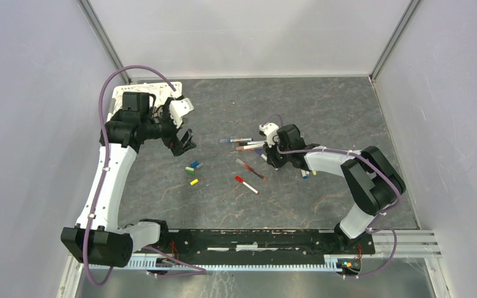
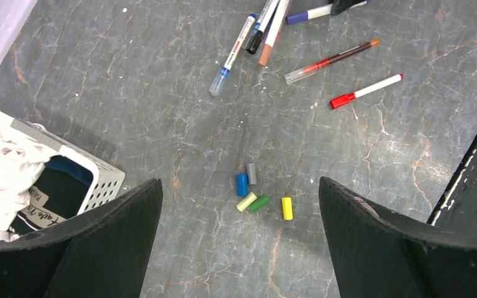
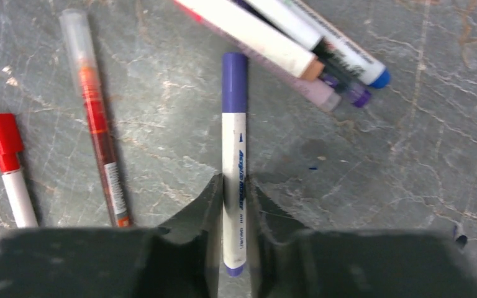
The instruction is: Open the pen caps
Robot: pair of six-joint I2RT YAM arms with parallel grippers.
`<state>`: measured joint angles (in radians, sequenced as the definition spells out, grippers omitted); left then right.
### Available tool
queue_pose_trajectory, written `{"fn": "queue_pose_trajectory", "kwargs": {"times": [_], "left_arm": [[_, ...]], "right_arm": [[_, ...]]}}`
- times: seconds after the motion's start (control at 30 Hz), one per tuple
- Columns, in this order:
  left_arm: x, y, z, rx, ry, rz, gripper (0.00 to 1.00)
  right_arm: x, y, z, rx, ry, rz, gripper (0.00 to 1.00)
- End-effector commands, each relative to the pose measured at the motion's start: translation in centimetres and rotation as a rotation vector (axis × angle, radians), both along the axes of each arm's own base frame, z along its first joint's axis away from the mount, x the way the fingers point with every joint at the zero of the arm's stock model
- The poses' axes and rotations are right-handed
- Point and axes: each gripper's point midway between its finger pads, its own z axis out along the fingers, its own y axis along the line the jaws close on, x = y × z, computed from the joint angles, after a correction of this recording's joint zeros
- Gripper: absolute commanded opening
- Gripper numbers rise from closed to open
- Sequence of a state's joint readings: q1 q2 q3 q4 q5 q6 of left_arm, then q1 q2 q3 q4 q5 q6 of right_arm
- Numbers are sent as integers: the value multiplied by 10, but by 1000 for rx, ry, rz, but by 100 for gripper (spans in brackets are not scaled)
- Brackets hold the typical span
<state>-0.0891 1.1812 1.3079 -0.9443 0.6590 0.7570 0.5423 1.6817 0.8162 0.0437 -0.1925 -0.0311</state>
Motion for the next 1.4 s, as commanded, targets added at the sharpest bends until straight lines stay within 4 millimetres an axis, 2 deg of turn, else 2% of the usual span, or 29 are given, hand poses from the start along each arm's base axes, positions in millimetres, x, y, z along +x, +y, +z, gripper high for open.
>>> {"fn": "queue_pose_trajectory", "kwargs": {"times": [0.0,0.1,0.23,0.33,0.5,0.63,0.87,1.23,1.37], "left_arm": [[-8,-8,4,-26,-3,-72,100],[-17,-12,-2,-36,19,-117,100],[-39,-19,-18,-38,52,-237,100],[-54,-21,-40,-32,72,-330,100],[-74,-33,-70,-66,141,-436,100],[-81,-46,-78,-76,175,-502,100],[-96,-69,-96,-27,254,-612,95],[-100,-85,-101,-31,248,-651,74],[-107,-91,-107,-32,270,-670,62]], "right_arm": [[-21,4,-3,-55,2,36,18],[-31,10,4,-37,11,67,8],[-39,24,33,47,-8,116,0],[-49,37,59,123,-10,178,0],[-89,74,100,350,83,357,0],[-123,101,122,454,165,513,0],[-139,125,140,527,225,610,0],[-143,139,146,558,274,646,0],[-141,145,151,580,260,662,0]]}}
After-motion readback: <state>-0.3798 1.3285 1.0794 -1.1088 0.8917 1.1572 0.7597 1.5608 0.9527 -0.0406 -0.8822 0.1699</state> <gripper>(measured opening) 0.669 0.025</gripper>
